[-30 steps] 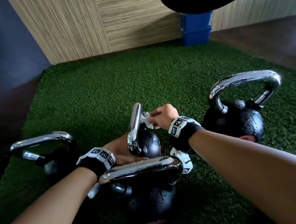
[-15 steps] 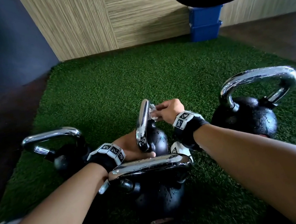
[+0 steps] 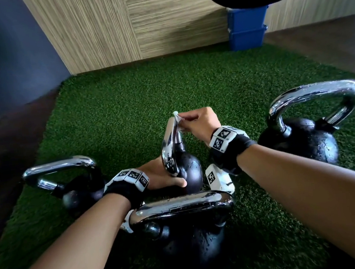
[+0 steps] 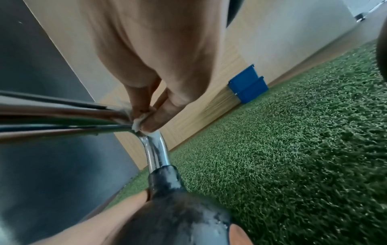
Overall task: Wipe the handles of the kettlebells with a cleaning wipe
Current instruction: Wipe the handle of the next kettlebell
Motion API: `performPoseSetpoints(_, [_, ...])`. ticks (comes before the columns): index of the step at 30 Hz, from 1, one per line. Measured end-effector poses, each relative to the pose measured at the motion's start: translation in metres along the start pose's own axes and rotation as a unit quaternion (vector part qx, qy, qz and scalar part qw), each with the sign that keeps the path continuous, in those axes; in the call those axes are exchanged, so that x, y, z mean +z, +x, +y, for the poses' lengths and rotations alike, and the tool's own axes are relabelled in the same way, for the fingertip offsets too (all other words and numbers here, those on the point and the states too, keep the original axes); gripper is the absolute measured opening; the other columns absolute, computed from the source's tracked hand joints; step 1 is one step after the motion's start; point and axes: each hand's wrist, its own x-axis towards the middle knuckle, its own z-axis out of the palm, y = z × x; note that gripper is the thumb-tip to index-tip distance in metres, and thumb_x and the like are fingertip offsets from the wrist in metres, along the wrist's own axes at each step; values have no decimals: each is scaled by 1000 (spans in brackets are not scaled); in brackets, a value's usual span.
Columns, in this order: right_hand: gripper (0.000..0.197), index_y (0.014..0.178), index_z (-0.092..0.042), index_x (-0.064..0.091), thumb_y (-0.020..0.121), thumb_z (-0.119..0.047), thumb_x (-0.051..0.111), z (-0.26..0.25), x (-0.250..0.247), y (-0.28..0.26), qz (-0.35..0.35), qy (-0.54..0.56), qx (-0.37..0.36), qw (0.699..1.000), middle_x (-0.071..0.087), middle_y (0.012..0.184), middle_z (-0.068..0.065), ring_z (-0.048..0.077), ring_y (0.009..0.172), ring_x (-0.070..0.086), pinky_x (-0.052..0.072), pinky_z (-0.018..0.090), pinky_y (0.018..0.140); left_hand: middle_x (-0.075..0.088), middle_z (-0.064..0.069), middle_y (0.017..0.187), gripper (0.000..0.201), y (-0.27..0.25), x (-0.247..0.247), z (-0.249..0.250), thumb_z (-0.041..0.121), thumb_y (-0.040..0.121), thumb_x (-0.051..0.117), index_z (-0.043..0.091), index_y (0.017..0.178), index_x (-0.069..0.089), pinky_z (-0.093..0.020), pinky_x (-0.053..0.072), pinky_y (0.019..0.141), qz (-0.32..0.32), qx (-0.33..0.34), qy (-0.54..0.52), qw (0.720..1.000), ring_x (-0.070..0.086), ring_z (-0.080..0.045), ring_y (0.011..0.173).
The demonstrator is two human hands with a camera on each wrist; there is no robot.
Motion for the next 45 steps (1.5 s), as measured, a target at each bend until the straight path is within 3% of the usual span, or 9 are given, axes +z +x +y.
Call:
performPoseSetpoints(7, [14,93,-16,81,93,-25,70,-18,-3,-12,-30,-93,-104,990,77,79,-4,18,55,65,50,31,48,69,5,112,62,10,-1,-8,55,60,81,29,114,65,-43,49,105,55,-8,-95,994,63,-17,110])
performPoseSetpoints(11, [22,104,7,74,88,-8,75,-30,-6,-5,-62,25,-32,997,76,97,23,30,83,74,61,39,81,73,16,92,46,17,-3,-11,55,52,82,36,91,69,-36,53,95,68,-46,-148,986,67,-9,95])
performPoseSetpoints(16, [25,101,11,71,79,2,79,-46,-17,-10,-175,82,-3,981,75,98,23,22,80,73,63,26,73,62,17,64,26,18,-8,-7,53,61,77,29,63,67,-36,47,74,51,-44,-144,987,56,-3,69])
performPoseSetpoints(19, [23,98,10,69,78,4,78,-52,-18,-10,-214,101,35,971,75,92,16,17,75,73,61,20,66,54,3,68,48,23,-8,-14,52,61,77,9,68,58,-41,43,76,57,-48,-167,983,51,-11,70])
performPoseSetpoints(31, [24,80,-5,73,64,-7,92,-37,-11,-18,-261,-58,-13,964,78,80,2,23,82,74,62,34,79,46,17,52,30,27,-9,-17,41,72,74,29,50,57,-28,33,65,60,-77,-162,982,44,1,49])
performPoseSetpoints(36, [26,74,-10,74,60,-12,95,-25,-8,-25,-272,-97,-19,957,78,79,6,19,74,72,60,38,75,67,1,111,35,23,-11,-9,39,78,74,30,111,67,-37,50,96,42,-24,-97,994,60,-20,99])
performPoseSetpoints(38, [25,67,-15,74,56,-13,97,-19,-5,-30,-275,-139,-29,951,78,77,5,15,69,71,58,33,70,66,6,115,37,19,-9,-11,19,87,77,29,120,65,-25,47,98,48,24,-135,989,59,-9,103])
performPoseSetpoints(41, [25,65,-22,75,55,-17,97,-19,-6,-28,-286,-167,-40,943,77,74,-1,6,65,69,55,20,62,66,8,107,32,17,-4,-14,18,85,79,32,112,67,-28,47,97,50,31,-143,988,60,-5,98])
performPoseSetpoints(45, [21,83,-31,78,72,-15,88,-30,-13,-26,-329,-198,-30,923,79,90,0,22,88,74,58,34,86,66,2,83,12,10,-4,-10,30,77,78,28,77,66,-34,49,78,30,10,-125,992,59,-14,77])
